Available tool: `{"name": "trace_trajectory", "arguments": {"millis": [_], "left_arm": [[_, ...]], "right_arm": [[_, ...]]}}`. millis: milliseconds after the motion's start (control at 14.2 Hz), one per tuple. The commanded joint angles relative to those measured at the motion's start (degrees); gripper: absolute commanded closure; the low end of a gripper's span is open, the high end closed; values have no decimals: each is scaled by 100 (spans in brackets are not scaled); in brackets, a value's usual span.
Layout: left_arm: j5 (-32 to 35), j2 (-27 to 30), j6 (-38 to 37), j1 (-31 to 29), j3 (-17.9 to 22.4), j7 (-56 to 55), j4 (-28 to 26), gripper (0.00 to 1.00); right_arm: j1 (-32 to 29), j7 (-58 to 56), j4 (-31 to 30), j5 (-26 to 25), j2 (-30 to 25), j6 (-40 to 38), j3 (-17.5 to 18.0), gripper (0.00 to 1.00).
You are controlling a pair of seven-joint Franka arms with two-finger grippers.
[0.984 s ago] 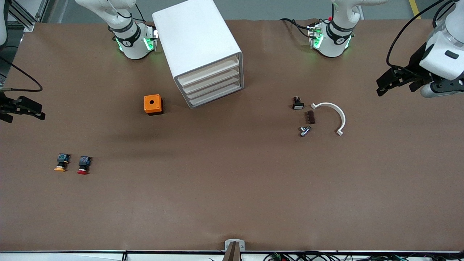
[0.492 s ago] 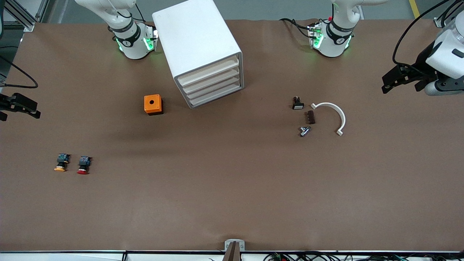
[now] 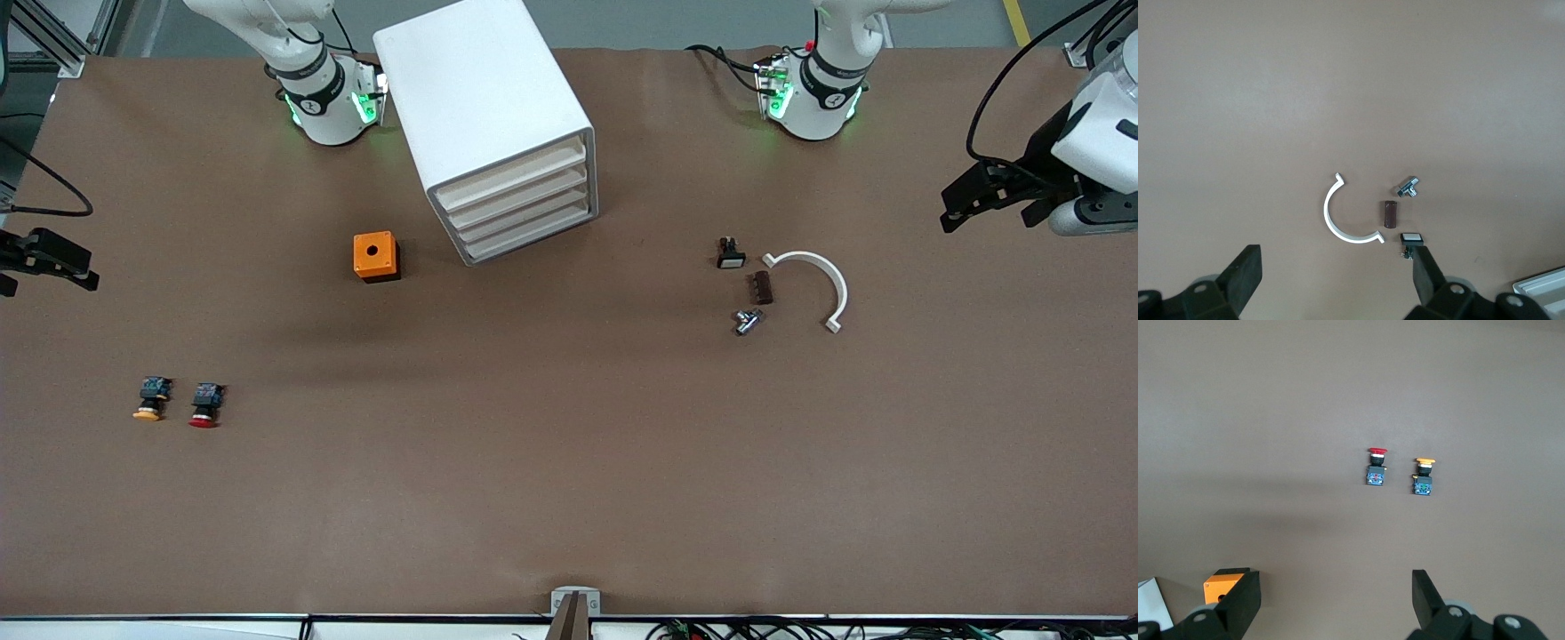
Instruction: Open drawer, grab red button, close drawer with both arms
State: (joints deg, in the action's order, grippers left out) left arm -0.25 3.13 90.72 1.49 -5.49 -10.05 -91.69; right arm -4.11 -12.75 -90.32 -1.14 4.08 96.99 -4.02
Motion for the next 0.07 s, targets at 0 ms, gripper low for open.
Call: {"name": "trace_trajectory", "arguments": {"millis": [0], "left_arm": [[-63, 83, 112, -34, 13, 82, -33, 0]], "right_arm": [[-11, 1, 76, -9, -30, -40, -11, 0]]}}
